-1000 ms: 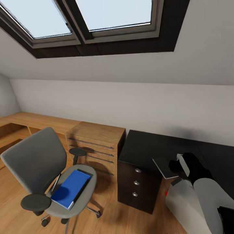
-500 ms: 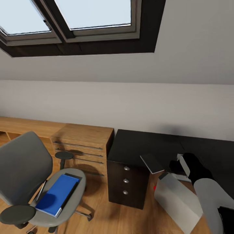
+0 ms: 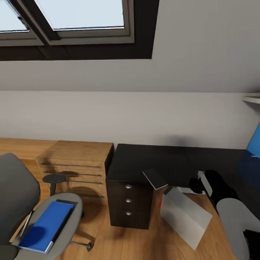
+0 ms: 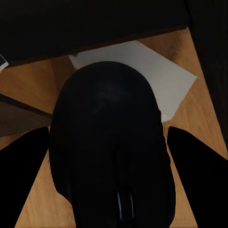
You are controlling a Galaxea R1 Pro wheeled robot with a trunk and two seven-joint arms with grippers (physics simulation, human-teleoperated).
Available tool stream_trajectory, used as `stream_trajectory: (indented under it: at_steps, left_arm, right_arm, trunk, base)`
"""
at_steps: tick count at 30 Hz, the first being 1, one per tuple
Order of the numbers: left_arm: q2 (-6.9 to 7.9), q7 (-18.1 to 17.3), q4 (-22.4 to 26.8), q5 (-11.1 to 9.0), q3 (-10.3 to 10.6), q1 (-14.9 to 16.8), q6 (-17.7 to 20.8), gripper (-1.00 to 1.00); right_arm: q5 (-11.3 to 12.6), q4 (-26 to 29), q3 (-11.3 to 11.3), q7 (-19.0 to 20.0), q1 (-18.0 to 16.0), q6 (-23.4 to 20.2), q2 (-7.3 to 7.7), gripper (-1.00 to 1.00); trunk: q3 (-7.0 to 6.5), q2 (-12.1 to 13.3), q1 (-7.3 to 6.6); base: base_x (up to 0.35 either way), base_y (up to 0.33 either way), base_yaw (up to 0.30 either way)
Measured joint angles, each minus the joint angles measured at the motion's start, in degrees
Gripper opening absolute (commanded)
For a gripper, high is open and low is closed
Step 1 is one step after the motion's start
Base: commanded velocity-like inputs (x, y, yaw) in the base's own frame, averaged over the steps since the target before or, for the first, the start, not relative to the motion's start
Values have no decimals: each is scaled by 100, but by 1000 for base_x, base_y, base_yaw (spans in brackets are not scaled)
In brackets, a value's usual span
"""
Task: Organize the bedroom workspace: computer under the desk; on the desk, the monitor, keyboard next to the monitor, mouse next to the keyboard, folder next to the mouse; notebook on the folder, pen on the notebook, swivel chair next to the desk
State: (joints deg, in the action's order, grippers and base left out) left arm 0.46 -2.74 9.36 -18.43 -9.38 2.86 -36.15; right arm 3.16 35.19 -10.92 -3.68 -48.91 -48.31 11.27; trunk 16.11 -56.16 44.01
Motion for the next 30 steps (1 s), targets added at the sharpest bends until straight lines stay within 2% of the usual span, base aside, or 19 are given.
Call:
stream_trajectory:
  at_steps: [4,7,12,16,22,30]
  left_arm:
    - [-51,-5,3,34,-25,1,-538,100]
    - [-81,-5,5,20,-1,0,-681,100]
    - [-265,12,24,40,34,1,-721,100]
    - [-301,10,64,50,47,0,-734,100]
    - [-279,-4,67,117,153,0,-758,100]
    - [-255,0,42,123,163,0,-747,100]
  right_arm:
    - [0,0,0,0,0,0,0,-100]
    - [0,0,0,0,0,0,0,-100]
    - [2,0,0,-8,0,0,0,-100]
    - [5,0,0,-8,0,0,0,-100]
    - [-1,0,0,-16,2,-2,-1,-100]
    - [-16,-6,-1,-139,16,-9,8,-100]
  trunk:
    - [0,0,0]
    - [0,0,0]
    - [0,0,0]
    - [0,0,0]
    - [0,0,0]
    - [0,1,1]
  base:
    - [0,0,-260]
    - [0,0,-260]
    - [0,0,-260]
    - [0,0,-260]
    - [0,0,-260]
    - [-52,-43,-260]
